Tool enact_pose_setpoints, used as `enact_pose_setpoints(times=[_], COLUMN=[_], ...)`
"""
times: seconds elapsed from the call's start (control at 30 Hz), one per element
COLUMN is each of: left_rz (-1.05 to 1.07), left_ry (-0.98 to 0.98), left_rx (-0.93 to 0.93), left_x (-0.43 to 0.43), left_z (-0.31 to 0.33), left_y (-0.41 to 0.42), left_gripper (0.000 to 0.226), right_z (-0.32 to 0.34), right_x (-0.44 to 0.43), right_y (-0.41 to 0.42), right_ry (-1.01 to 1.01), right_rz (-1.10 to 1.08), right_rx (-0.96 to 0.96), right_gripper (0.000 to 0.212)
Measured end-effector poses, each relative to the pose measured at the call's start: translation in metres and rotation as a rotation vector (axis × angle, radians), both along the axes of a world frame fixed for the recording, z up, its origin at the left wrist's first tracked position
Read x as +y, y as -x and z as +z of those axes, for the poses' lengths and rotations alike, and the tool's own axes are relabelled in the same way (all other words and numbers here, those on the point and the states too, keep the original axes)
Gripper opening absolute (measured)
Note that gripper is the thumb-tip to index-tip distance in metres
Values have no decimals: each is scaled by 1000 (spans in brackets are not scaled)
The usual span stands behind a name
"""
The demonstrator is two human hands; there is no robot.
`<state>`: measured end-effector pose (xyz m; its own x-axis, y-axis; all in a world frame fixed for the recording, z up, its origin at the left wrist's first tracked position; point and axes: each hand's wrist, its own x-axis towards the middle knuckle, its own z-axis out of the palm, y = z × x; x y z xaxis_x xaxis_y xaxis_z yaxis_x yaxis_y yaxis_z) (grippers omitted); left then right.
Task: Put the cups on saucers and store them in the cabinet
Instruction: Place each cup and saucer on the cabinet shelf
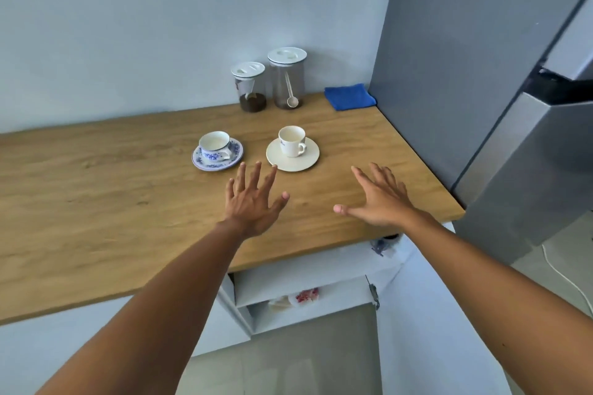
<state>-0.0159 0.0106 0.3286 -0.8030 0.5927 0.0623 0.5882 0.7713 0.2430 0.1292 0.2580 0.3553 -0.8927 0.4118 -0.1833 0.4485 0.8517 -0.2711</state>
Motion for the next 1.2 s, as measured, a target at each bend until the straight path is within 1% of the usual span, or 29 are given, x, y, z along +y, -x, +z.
enact_pose_setpoints(times=[0.17,0.27,0.37,0.5,0.67,0.73,0.87,0.93,1.03,1.2], left_rz=[7,28,57,103,144,140,152,149,109,128], left_ry=[7,-4,-33,-49,-99,-112,-144,-182,-299,-459], left_rx=[-67,-144,-183,-267,-292,-318,-350,-373,-445,-573], left_x=[25,38,51,61,76,80,86,88,87,80], left_z=[-7,-15,-24,-33,-37,-38,-40,-38,-34,-19], left_y=[64,90,112,134,151,155,162,165,168,163], left_gripper=[73,75,79,85,80,79,81,81,78,81], right_z=[-8,-20,-32,-43,-53,-53,-51,-51,-52,-46], right_x=[19,29,41,54,67,70,68,67,67,63], right_y=[79,116,150,187,210,214,223,226,227,218], right_ry=[27,48,80,104,156,202,384,450,547,724], right_rz=[-13,4,23,59,133,158,221,216,175,106], right_rx=[3,-7,-14,-15,-24,-13,63,93,134,213], right_gripper=[108,107,107,107,99,95,83,81,78,76])
